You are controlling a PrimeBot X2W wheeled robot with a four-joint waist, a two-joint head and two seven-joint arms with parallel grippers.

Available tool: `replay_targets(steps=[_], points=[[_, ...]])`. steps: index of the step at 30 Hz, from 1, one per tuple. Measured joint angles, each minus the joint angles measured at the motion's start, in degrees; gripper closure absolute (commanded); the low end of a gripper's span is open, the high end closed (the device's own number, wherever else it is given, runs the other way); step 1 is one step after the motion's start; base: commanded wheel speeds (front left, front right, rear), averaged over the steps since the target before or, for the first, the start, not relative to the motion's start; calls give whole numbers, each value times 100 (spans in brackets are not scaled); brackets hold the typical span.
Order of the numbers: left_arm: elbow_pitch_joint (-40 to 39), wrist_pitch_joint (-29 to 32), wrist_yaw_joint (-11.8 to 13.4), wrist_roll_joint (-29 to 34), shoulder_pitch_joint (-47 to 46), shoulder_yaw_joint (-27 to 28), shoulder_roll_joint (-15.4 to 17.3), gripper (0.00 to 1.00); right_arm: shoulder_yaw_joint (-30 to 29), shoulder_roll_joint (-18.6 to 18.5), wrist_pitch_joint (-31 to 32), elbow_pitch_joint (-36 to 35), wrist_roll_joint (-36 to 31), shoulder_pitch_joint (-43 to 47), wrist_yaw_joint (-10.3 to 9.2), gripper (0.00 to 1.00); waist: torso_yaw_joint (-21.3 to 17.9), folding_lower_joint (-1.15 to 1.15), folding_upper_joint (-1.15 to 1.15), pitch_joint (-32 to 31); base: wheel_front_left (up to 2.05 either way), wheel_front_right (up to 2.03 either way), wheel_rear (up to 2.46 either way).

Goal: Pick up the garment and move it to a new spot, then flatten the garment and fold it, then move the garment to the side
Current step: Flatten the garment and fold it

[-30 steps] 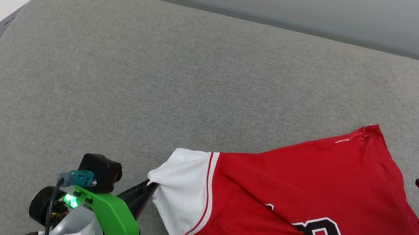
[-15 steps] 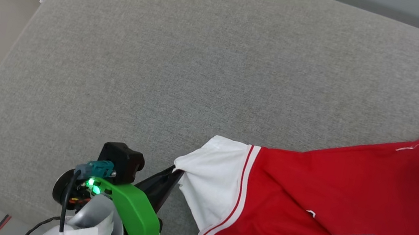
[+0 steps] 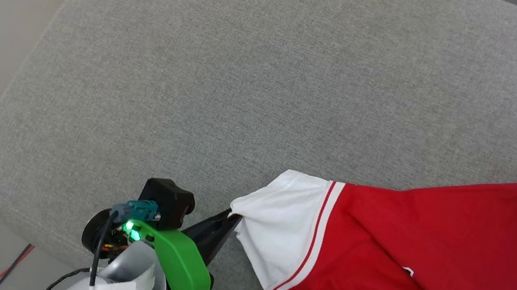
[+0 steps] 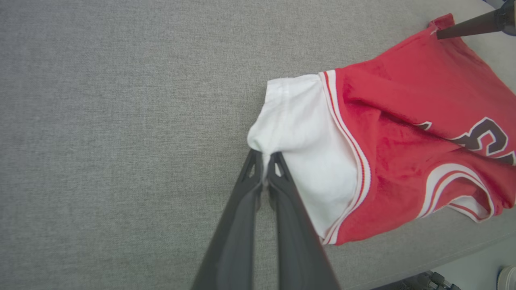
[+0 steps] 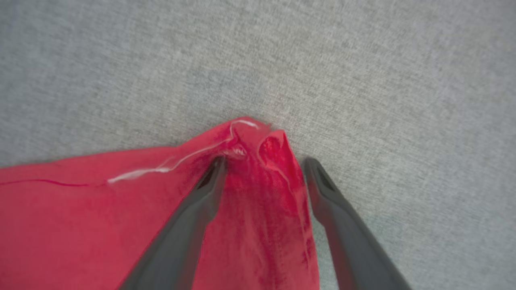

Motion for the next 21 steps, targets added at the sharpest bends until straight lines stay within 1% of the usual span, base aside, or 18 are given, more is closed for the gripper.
replay_targets(steps=[1,2,8,13,21], points=[[14,0,0,0,-7,-5,0,100,29,-7,-40,48,18,-8,0,98,0,0,0,-13,0,0,0],[24,0,0,0,-10,-9,0,100,57,-9,-77,86,30,-18,-1,100,-1,0,0,-28,0,0,0],[98,0,16,-1,-11,22,22,100,100,119,-582,311,148,-31,0,100,-35,0,0,-187,0,0,0],[99,-53,86,-1,-4,124,107,100,127,248,-1098,422,370,-49,0,100,-127,0,0,-422,0,0,0],[-41,-278,268,1,18,471,290,100,359,171,-1848,164,720,-49,0,100,-416,0,0,-903,0,0,0]])
